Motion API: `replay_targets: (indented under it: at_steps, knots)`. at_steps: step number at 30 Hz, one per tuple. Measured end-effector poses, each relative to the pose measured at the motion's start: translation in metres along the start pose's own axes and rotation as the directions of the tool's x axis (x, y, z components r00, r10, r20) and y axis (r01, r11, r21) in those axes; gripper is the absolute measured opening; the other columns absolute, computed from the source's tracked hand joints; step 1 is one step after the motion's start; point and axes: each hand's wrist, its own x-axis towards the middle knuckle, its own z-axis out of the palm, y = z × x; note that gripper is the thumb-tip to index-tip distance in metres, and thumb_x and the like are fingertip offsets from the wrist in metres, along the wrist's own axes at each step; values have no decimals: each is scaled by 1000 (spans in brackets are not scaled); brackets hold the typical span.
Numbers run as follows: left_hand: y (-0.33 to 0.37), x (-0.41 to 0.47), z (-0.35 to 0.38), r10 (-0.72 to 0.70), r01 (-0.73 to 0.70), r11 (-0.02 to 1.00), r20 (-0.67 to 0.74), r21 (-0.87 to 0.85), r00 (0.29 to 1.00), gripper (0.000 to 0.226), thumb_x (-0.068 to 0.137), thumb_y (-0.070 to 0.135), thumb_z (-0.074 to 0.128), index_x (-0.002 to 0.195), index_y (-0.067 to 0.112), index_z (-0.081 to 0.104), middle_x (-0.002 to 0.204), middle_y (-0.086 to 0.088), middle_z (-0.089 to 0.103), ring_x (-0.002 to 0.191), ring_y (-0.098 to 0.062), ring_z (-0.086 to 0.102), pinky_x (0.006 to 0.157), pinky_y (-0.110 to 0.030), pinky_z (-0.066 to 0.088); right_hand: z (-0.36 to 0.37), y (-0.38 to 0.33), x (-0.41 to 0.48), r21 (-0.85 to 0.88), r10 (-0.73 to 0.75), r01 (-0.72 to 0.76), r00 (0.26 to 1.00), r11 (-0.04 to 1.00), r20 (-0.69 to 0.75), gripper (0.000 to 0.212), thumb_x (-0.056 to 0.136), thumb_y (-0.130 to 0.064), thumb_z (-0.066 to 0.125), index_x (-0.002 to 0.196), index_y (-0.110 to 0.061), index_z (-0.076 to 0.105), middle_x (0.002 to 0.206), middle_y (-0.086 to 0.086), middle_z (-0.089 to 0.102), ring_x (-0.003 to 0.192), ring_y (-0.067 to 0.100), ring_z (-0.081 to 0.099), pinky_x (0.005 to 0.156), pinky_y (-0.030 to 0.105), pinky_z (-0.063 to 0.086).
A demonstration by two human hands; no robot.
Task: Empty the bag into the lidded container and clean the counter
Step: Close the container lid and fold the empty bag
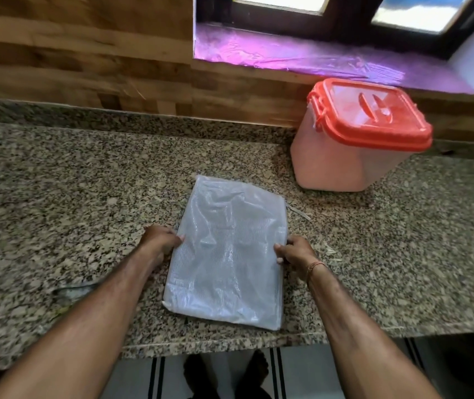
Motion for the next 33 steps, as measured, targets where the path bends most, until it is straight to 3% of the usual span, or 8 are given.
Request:
replay_targets:
  at_steps: [3,5,9,17,22,26,29,33]
  knots:
    - [4,-1,0,-38,41,997,42,-69,998,14,90,3,75,83,6,63,87,-15,70,49,-16,67,33,-17,42,1,-3,-7,172,14,-31,995,985,100,16,105,-6,54,119,-2,59,88,16,73,52,14,72,45,21,58]
    - [4,-1,-1,-50,56,989,48,-136,998,19,92,6,74,82,6,58,73,-14,68,37,-11,64,28,-14,36,1,-5,-9,246,23,-49,994,968,110,20,107,-12,54,121,2,59,69,12,74,52,16,70,52,24,62]
    - [14,-10,-7,-29,48,961,72,-273,997,17,95,15,72,91,2,61,52,-13,68,31,-10,56,32,-16,45,-7,-18,-13,365,1,-25,998,931,67,29,105,-30,56,109,-1,59,57,5,70,51,16,64,55,25,61]
    - [63,-34,-38,261,-296,889,-144,-349,954,57,74,64,81,84,8,74,73,-12,78,67,-28,77,68,-34,62,-19,-100,-19,469,-175,195,981,861,-87,43,97,-45,66,91,-3,69,83,11,69,65,22,67,60,30,64]
    - [8,-43,-38,275,-296,946,-155,-136,949,40,76,44,75,87,6,73,82,-11,72,69,-22,62,64,-28,45,-12,-57,-23,405,-144,146,989,903,-37,32,92,-23,76,103,6,68,102,19,74,96,32,74,90,44,63]
    - [-51,-51,-31,91,-96,981,40,166,995,21,83,25,75,68,14,64,58,-5,60,53,-18,55,55,-26,41,0,2,-18,192,-88,92,996,977,-29,31,77,-28,86,86,-6,65,88,14,73,79,30,71,73,46,61]
    - [-58,-57,-14,204,-174,955,-106,240,973,27,89,36,75,83,15,59,76,-3,66,64,-20,61,56,-25,45,6,28,-12,27,-120,122,991,992,-50,34,66,-32,86,65,-18,55,62,4,57,62,20,53,57,36,41]
    - [-40,-52,2,307,-251,941,-264,225,914,50,91,59,65,119,18,54,104,-1,65,90,-26,65,65,-31,46,7,33,-15,-52,-138,136,990,989,-42,41,66,-30,86,60,-23,47,55,-3,53,57,16,48,55,31,38]
